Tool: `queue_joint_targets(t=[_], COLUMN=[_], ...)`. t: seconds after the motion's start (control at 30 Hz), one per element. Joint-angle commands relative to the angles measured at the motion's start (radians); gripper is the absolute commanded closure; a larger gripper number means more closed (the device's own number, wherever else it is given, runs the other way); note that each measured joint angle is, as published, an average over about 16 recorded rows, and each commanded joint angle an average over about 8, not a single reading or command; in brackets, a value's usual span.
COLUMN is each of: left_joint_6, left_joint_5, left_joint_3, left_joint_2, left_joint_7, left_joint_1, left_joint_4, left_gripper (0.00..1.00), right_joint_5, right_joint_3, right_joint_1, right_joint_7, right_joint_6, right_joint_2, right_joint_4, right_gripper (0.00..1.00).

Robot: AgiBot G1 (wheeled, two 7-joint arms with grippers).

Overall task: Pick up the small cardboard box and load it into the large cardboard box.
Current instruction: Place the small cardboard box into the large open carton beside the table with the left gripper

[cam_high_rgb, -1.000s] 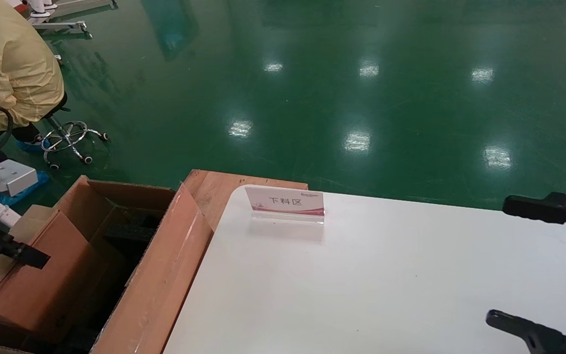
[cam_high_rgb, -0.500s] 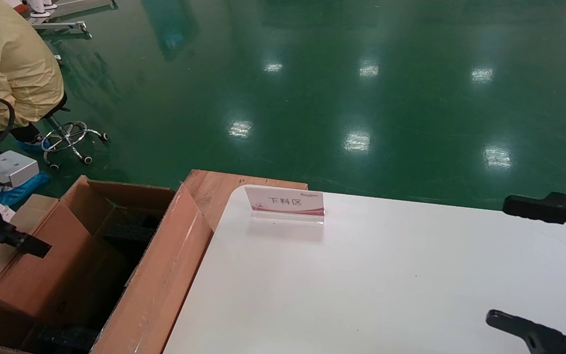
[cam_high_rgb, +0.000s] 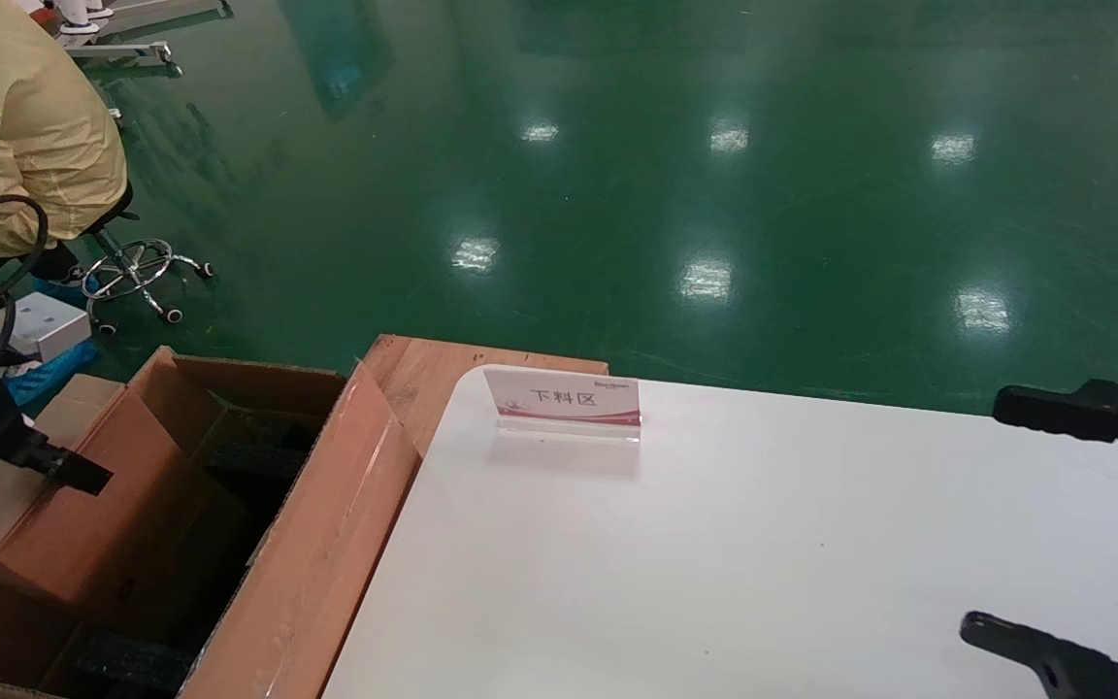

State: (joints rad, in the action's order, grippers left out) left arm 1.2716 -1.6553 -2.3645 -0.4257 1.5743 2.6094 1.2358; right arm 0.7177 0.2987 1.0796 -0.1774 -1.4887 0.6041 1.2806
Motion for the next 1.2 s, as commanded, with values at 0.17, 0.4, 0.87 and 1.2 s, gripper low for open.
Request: queue_joint_targets(t=[0.17,0.4,0.87,1.2], left_joint_6=[-0.037,-0.077,-0.144,-0.137], left_joint_5=[0.012,0.032,0.106,0.162], left_joint_3=[-0.006,-0.013,-0.010,-0.005], left_joint_2=[-0.003,-0.003,-0.038,-0.073], left_joint_7=[-0.025,-0.059,-0.140,-0.172], left_joint_1=[-0.043,-0.096,-0.211,-0.271], left_joint_4=[-0.041,-0.094,-0.243,-0.321], left_gripper=[1.00,1.00,1.00,0.10], right_joint_5=[0.000,0.000,-0.001,-0.001], right_joint_3=[0.000,0.001,0.001,0.002], right_joint_1=[0.000,0.000,0.000,0.000], right_joint_7=[0.000,0.000,0.001,0.001], right_joint_6=[0.000,0.000,0.001,0.001], right_joint_2=[0.000,0.000,-0.001,-0.001], right_joint_4=[0.000,0.000,0.000,0.000], right_gripper=[0.00,0.00,0.00,0.00])
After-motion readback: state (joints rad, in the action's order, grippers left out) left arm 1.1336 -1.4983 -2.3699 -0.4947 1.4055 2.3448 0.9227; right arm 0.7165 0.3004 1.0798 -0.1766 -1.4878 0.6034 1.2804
